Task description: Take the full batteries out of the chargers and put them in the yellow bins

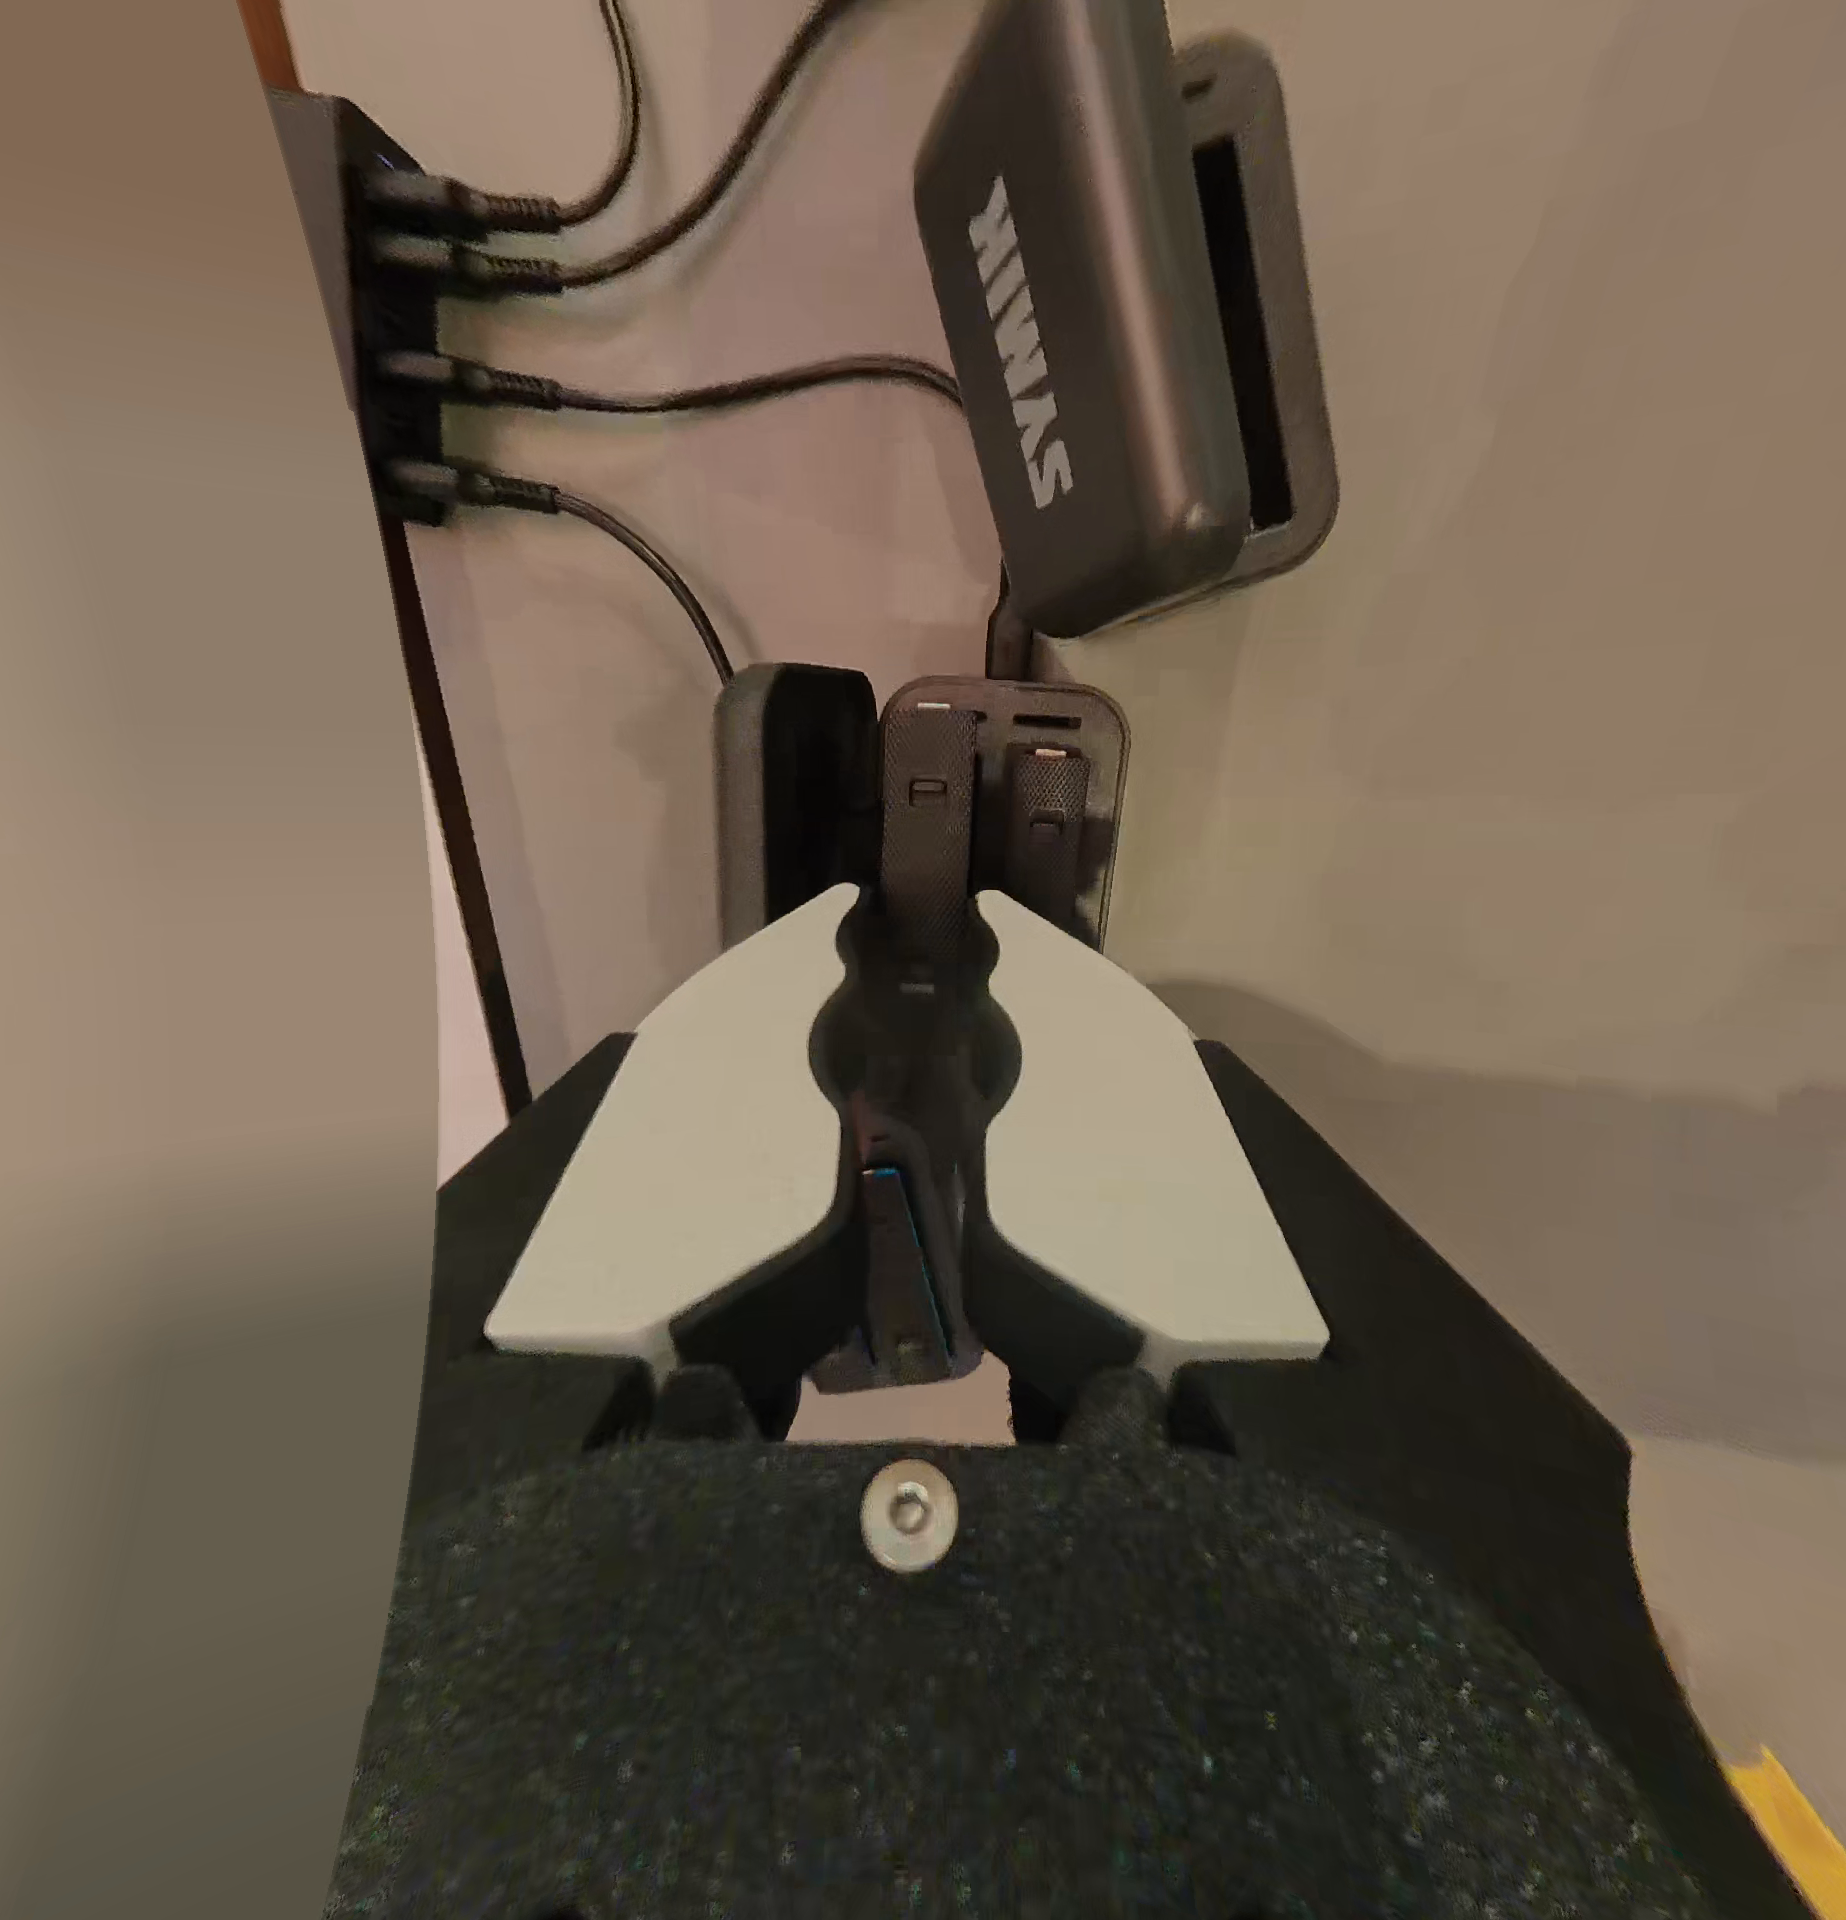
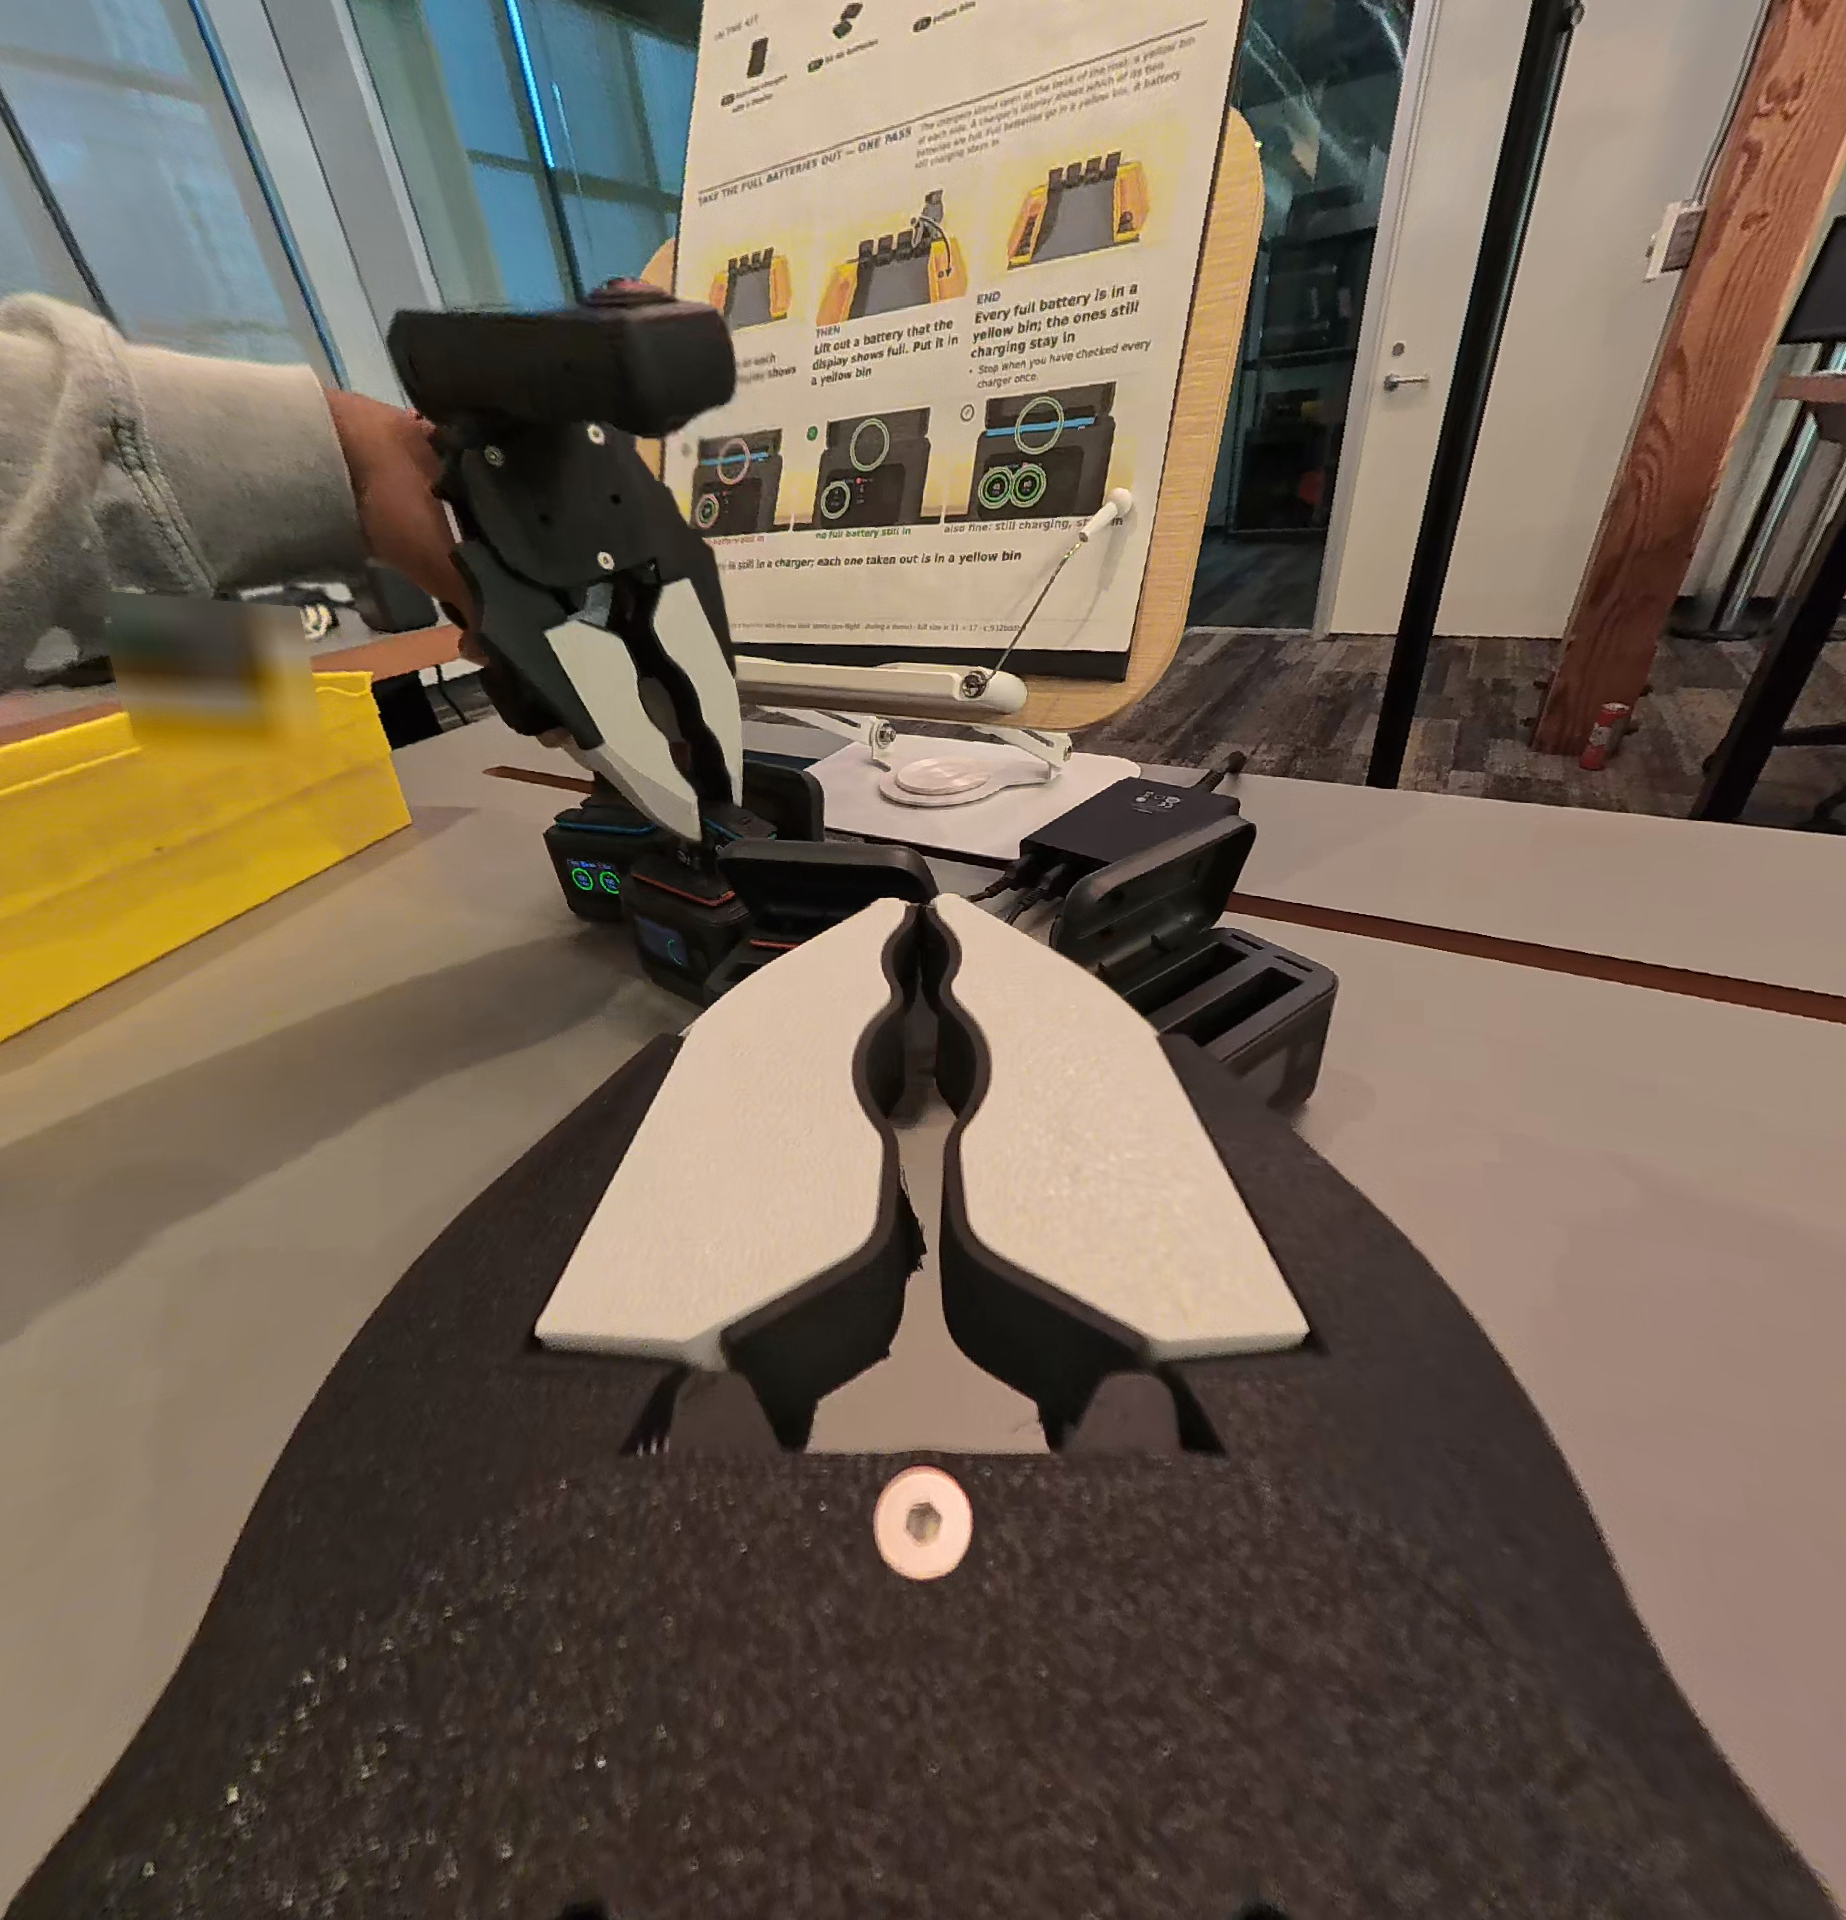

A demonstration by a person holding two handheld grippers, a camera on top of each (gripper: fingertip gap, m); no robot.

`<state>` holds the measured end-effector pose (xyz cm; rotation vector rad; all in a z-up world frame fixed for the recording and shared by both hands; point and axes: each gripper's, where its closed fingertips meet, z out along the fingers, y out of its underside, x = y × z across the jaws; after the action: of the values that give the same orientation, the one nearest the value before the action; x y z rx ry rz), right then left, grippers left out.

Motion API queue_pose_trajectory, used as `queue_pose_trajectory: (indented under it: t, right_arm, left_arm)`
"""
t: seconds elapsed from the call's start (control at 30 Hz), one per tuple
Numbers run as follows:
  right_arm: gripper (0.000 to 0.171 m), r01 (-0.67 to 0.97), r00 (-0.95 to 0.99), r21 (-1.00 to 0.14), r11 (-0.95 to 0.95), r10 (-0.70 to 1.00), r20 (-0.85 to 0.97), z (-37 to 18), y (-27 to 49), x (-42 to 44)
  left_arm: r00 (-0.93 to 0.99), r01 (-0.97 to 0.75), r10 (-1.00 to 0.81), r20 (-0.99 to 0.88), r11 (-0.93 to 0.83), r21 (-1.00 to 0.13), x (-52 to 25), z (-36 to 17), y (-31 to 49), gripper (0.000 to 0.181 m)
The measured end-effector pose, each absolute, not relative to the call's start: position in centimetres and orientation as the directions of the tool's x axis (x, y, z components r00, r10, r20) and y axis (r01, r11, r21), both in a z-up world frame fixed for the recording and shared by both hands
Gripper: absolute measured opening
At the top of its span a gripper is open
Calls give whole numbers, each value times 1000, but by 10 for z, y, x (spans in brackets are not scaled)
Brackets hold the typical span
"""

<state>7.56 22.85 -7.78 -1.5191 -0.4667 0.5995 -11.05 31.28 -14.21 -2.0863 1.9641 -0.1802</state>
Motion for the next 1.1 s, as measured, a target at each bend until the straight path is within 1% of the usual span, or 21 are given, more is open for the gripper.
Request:
queue_pose_trajectory:
  t: [0.13, 0.3, 0.37, 0.43, 0.67, 0.77, 0.93, 1.03, 1.1]
  right_arm:
    - [0, -72, 767, -996, -44, 636, -84, -78, 227, 73]
    - [0, -74, 768, -996, -42, 635, -84, -77, 227, 74]
    - [0, -74, 767, -996, -46, 636, -87, -78, 227, 74]
    - [0, -72, 766, -996, -47, 637, -85, -79, 227, 73]
    - [0, -68, 759, -996, -50, 645, -84, -79, 226, 70]
    - [0, -68, 757, -996, -50, 648, -84, -79, 225, 70]
    - [0, -66, 753, -997, -49, 653, -82, -78, 224, 69]
    - [0, -69, 760, -997, -43, 645, -80, -77, 225, 71]
    - [0, -69, 769, -997, -38, 635, -78, -76, 226, 74]
  left_arm:
    - [126, -895, -991, -47, -93, -436, -109, -142, 312, 16]
    - [147, -842, -988, -45, -101, -530, -110, -144, 312, 16]
    - [155, -846, -988, -25, -120, -519, -113, -148, 308, 17]
    - [159, -849, -987, -18, -128, -513, -113, -149, 306, 25]
    - [138, -881, -988, -73, -89, -464, -111, -136, 307, 22]
    - [122, -914, -985, -119, -65, -400, -111, -136, 311, 17]
    - [82, -957, -979, -188, -24, -289, -110, -145, 315, 0]
    - [56, -975, -983, -177, -16, -221, -113, -153, 312, 0]
    - [56, -975, -983, -176, -16, -223, -111, -153, 312, 0]
